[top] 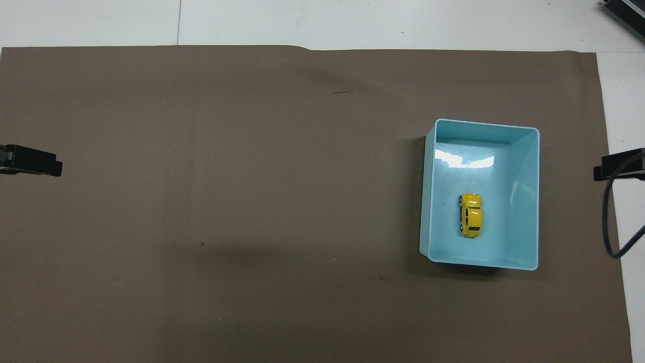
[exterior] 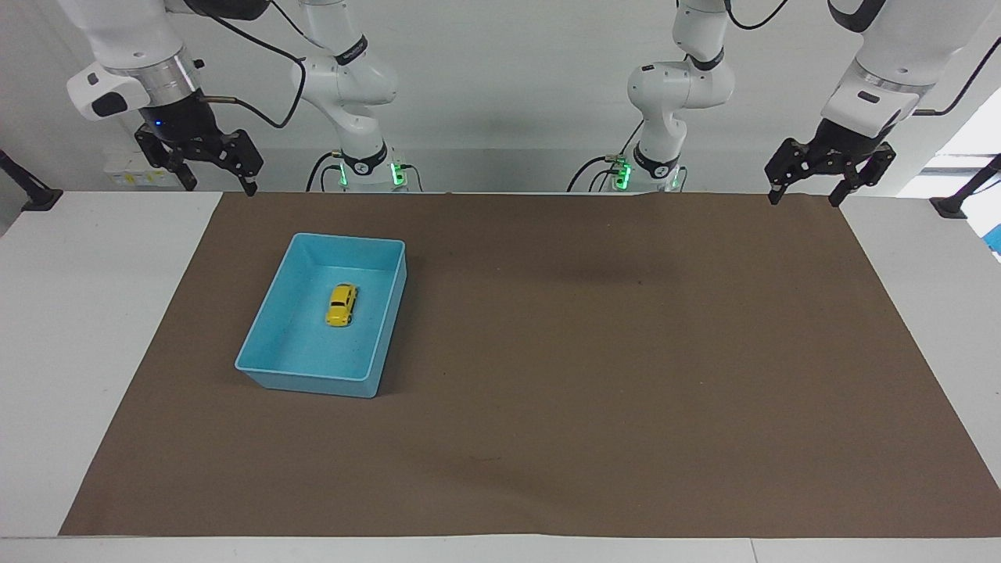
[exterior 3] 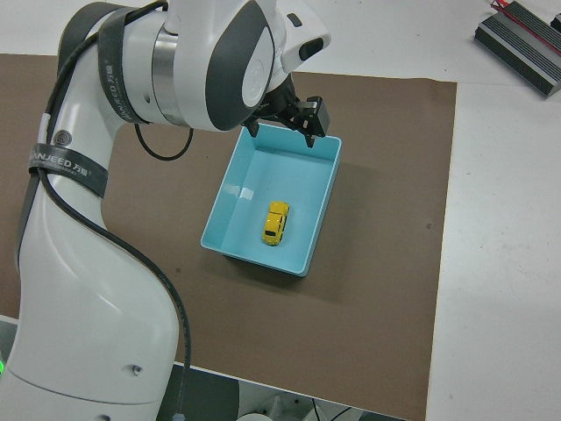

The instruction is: Wind up and store yellow beetle car

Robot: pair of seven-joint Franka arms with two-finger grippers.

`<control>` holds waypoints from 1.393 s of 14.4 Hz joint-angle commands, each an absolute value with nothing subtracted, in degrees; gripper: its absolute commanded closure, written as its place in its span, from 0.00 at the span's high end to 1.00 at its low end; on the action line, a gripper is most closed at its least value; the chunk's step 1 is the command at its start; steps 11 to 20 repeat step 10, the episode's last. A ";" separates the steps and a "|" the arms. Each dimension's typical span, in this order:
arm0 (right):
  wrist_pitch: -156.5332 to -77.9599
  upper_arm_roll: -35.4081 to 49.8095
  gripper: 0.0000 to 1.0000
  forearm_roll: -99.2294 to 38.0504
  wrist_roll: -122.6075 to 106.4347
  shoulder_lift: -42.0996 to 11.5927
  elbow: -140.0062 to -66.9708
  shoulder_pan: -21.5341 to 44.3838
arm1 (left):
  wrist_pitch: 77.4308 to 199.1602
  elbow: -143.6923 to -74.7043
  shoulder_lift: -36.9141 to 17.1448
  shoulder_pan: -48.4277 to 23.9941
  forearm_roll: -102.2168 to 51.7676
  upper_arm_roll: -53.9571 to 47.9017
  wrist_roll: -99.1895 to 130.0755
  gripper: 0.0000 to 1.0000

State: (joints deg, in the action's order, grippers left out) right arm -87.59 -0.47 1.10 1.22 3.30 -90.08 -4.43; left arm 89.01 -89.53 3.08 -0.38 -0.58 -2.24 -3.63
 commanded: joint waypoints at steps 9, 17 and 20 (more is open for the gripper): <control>-87.63 -0.26 1.00 -0.26 1.76 4.57 -91.85 -4.31 | 88.42 -90.09 3.87 0.44 0.00 -2.72 -4.31 1.00; -87.63 -0.18 1.00 -0.26 1.84 4.66 -92.02 -4.31 | 88.42 -90.09 3.87 0.44 0.00 -2.72 -4.31 1.00; -87.63 -0.18 1.00 -0.26 1.84 4.66 -92.02 -4.31 | 88.42 -90.09 3.87 0.44 0.00 -2.72 -4.31 1.00</control>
